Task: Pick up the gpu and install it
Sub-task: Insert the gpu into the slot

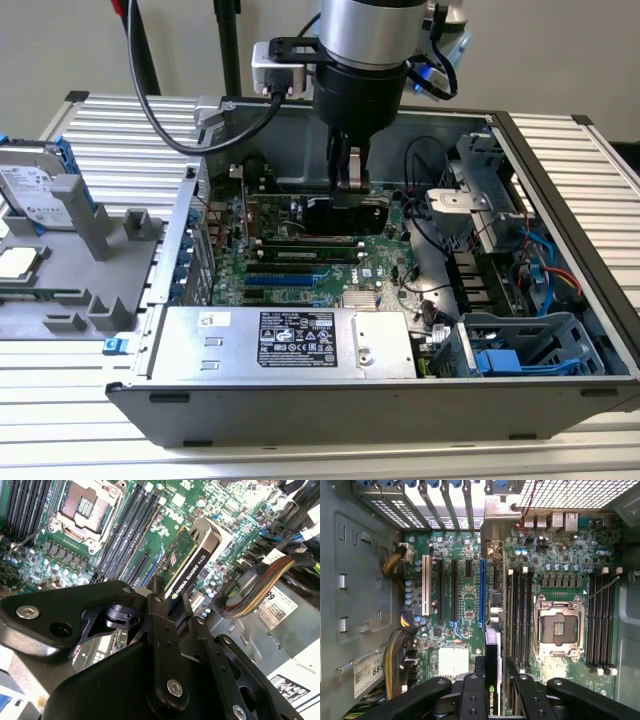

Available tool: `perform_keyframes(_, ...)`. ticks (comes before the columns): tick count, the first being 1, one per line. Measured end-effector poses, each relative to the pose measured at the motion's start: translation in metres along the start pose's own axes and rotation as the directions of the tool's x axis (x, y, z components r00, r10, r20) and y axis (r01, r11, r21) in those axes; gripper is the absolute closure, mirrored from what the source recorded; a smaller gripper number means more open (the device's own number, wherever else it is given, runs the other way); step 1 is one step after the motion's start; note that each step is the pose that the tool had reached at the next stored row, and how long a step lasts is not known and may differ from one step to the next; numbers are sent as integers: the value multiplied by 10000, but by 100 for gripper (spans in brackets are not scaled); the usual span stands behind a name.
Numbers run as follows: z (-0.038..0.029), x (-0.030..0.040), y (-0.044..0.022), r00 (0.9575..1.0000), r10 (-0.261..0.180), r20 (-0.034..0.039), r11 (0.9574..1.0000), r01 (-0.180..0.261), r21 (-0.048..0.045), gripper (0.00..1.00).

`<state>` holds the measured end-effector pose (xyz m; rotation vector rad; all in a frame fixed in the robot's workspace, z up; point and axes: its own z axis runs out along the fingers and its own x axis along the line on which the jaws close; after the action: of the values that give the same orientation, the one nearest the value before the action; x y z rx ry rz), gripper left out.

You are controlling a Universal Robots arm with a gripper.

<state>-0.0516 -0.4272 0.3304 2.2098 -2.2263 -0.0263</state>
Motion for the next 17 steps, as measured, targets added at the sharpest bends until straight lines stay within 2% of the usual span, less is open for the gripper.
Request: perform_keyframes(17,48,0,-1,10000,0,0,10000,0,0,100)
